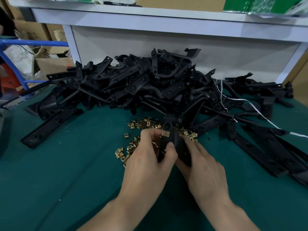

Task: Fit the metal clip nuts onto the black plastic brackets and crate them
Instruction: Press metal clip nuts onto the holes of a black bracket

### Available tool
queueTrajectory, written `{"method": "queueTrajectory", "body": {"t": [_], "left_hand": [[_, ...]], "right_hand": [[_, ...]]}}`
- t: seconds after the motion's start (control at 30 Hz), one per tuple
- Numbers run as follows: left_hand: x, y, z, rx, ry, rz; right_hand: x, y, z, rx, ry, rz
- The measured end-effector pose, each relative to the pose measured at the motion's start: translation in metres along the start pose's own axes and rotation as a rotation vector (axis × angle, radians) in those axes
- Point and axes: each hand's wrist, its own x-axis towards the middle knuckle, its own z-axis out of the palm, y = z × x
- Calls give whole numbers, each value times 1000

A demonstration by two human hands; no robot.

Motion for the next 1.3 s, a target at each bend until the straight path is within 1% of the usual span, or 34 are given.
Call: {"method": "queueTrajectory", "body": {"t": [0.07, 0.13, 0.2, 0.33, 0.47, 0.53, 0.6, 0.8, 0.9, 1.0, 1.13, 1.3], "left_hand": [[-1, 4, 1, -182, -44, -27], [1, 8, -1, -366, -39, -77], [7, 12, -6, -455, -62, -132], [19, 11, -18, -405, -188, -172], [28, 7, -32, -360, -340, -209], [27, 9, -31, -421, -324, -221], [23, 12, -26, -532, -252, -248], [9, 16, -12, -704, -92, -298], [7, 14, -9, -794, -112, -325], [10, 12, -7, -753, -151, -333], [13, 10, -7, -819, -151, -438], [13, 10, -7, -855, -174, -424]], "right_hand": [[0, -1, -1, 4, 7, -24], [0, -1, -2, 20, 16, -34], [1, 0, -2, 6, 3, -33], [2, 1, -4, -18, -5, -21], [2, 3, -9, -99, 2, -48], [2, 2, -10, -97, -1, -58], [2, -1, -11, -101, 24, -66], [1, -3, -4, -134, 170, -99], [2, -3, -3, -97, 126, -69], [4, 1, -3, -33, 96, -20], [4, 5, -3, -2, 93, 18], [5, 7, 0, -9, 74, 21]]}}
